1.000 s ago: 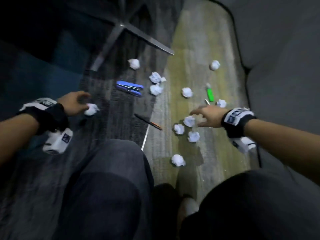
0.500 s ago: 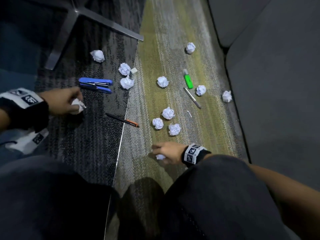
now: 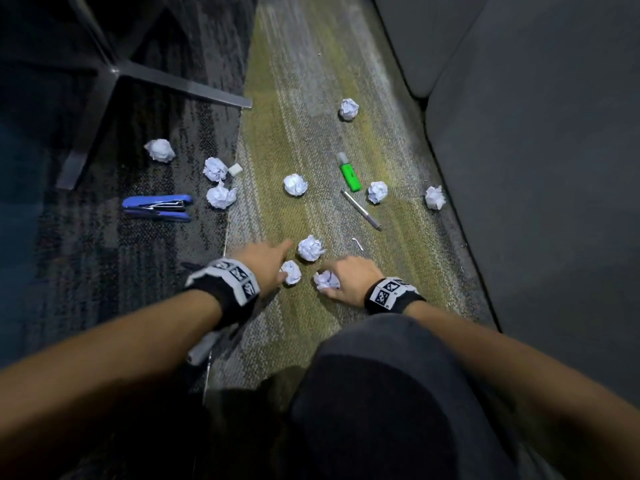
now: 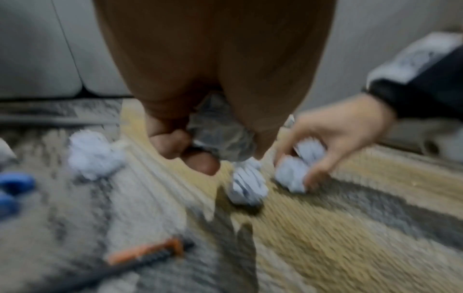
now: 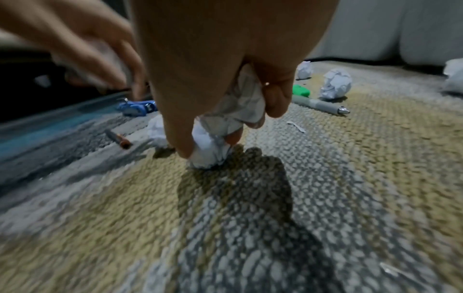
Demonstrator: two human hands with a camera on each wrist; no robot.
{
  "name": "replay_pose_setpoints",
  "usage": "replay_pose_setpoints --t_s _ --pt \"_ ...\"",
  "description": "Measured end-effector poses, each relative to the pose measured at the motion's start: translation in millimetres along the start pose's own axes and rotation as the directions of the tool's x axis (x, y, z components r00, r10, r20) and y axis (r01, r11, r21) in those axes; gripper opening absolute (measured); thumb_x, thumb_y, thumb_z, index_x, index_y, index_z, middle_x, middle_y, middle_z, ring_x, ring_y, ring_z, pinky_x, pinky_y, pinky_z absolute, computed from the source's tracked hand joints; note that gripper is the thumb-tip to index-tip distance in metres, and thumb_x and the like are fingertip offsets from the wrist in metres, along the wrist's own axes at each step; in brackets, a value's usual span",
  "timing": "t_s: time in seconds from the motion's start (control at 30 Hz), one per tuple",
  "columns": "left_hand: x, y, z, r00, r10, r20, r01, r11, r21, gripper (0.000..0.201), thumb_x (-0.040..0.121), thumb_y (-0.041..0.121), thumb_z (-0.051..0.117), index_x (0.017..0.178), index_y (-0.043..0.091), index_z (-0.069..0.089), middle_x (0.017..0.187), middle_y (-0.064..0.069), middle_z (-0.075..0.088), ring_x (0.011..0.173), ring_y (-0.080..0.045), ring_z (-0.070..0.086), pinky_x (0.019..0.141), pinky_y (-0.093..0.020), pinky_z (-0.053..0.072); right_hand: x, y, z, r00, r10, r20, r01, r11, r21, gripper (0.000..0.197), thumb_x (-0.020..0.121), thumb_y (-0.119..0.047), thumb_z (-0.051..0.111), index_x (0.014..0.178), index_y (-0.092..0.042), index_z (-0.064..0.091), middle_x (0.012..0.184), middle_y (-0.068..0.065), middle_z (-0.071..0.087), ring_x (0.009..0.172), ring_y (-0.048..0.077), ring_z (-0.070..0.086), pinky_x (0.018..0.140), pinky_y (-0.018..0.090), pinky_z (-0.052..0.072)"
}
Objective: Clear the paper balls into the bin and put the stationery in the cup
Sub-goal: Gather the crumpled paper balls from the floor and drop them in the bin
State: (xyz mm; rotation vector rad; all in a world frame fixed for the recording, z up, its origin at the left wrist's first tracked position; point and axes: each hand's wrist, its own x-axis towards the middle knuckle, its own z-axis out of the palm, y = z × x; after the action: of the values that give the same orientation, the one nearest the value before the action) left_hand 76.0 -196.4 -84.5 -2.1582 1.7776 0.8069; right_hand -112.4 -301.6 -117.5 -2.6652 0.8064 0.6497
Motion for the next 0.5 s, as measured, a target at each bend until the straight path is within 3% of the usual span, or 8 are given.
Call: replay_pose_setpoints --t_s 0.07,0.27,0.37,0.43,0.5 --pt "7.2 11.9 21.0 0.999 -0.024 0.048 0.024 1.0 -0.008 0.062 0.089 0.04 0.051 0.14 0.023 0.021 0.13 -0.021 0.045 0.108 -0.042 0.057 0.087 -0.048 0.048 -1.6 9.9 -3.7 0.999 0.001 -0.048 0.002 0.997 0.078 0.054 0.081 -0.05 0.062 0.129 -0.027 0.051 0.117 0.006 0.062 0.102 0.028 0.062 0.085 0.041 0.052" --pt "17.9 28.2 53.1 0.996 -0.04 0.086 0.035 0.997 0.062 0.052 0.091 0.028 0.051 0.133 0.027 0.02 0.133 -0.019 0.04 0.101 -0.04 0.061 0.077 -0.047 0.05 12.2 21.4 -23.1 0.983 0.019 -0.184 0.005 0.992 0.13 0.031 0.076 -0.041 0.064 0.104 -0.032 0.055 0.105 0.0 0.065 0.091 0.028 0.064 0.076 0.036 0.051" --pt "18.8 28.7 49.9 0.999 -0.01 0.045 0.01 1.0 0.014 0.046 0.088 0.035 0.049 0.126 0.02 0.028 0.12 -0.015 0.055 0.097 -0.037 0.063 0.077 -0.045 0.049 20.0 15.5 -31.9 0.982 0.009 -0.187 0.011 0.994 0.107 0.032 0.071 -0.04 0.062 0.1 -0.031 0.054 0.103 -0.001 0.066 0.089 0.027 0.065 0.071 0.034 0.048" --pt "17.1 16.3 39.8 1.0 -0.008 -0.003 0.008 0.993 -0.119 0.047 0.084 0.041 0.049 0.122 0.019 0.031 0.111 -0.013 0.064 0.095 -0.036 0.063 0.077 -0.041 0.049 22.9 12.7 -42.6 0.969 0.001 -0.246 0.034 0.99 0.139 0.038 0.068 -0.041 0.058 0.104 -0.03 0.053 0.105 0.001 0.068 0.087 0.027 0.066 0.067 0.032 0.046" --pt "17.6 -4.6 25.8 0.999 -0.035 -0.036 0.026 0.972 -0.232 0.052 0.082 0.042 0.051 0.127 0.022 0.034 0.114 -0.014 0.066 0.1 -0.036 0.062 0.081 -0.039 0.047 27.3 6.0 -53.5 0.956 -0.047 -0.288 0.093 0.984 0.15 0.052 0.071 -0.04 0.057 0.122 -0.029 0.052 0.111 0.003 0.07 0.09 0.027 0.068 0.071 0.033 0.053"
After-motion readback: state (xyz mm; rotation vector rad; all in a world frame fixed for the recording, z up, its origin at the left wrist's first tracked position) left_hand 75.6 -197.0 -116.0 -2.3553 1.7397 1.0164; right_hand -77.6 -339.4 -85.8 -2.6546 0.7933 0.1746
